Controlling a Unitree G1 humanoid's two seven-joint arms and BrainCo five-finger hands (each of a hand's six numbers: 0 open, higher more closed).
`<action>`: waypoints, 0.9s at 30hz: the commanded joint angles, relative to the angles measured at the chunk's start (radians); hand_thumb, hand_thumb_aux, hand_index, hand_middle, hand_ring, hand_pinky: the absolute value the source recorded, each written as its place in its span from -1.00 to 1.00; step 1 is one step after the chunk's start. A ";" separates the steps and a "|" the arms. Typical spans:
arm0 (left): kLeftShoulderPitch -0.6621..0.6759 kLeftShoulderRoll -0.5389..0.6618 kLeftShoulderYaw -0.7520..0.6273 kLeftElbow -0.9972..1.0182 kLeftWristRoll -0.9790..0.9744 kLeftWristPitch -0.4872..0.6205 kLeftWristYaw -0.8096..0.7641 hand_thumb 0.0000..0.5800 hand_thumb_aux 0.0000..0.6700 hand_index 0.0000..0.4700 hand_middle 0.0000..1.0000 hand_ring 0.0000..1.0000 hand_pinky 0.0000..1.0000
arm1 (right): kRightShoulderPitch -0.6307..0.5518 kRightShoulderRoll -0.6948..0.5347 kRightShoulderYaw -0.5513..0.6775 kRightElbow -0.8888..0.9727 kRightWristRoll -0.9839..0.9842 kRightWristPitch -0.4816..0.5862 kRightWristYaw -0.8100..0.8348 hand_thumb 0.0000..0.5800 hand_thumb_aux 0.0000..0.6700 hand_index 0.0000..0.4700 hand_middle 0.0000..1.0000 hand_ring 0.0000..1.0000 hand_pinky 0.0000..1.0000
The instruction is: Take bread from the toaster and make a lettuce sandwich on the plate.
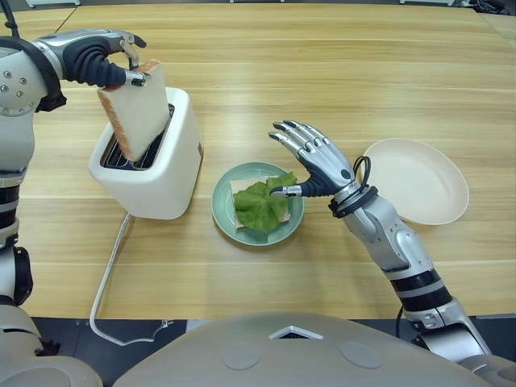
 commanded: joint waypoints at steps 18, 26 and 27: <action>-0.077 -0.011 0.021 -0.046 -0.100 0.011 -0.005 1.00 1.00 1.00 -1.00 -1.00 -1.00 | -0.111 0.083 -0.044 0.261 0.260 -0.065 -0.014 -1.00 -1.00 -1.00 -1.00 -1.00 -1.00; -0.096 -0.103 0.022 -0.116 -0.269 0.115 -0.041 1.00 1.00 1.00 -1.00 -1.00 -1.00 | -0.147 0.057 -0.108 0.346 0.337 -0.095 -0.028 -1.00 -1.00 -1.00 -1.00 -1.00 -1.00; -0.086 -0.117 0.018 -0.128 -0.295 0.132 -0.049 1.00 1.00 1.00 -1.00 -1.00 -1.00 | -0.154 0.047 -0.126 0.359 0.350 -0.101 -0.029 -1.00 -1.00 -1.00 -1.00 -1.00 -1.00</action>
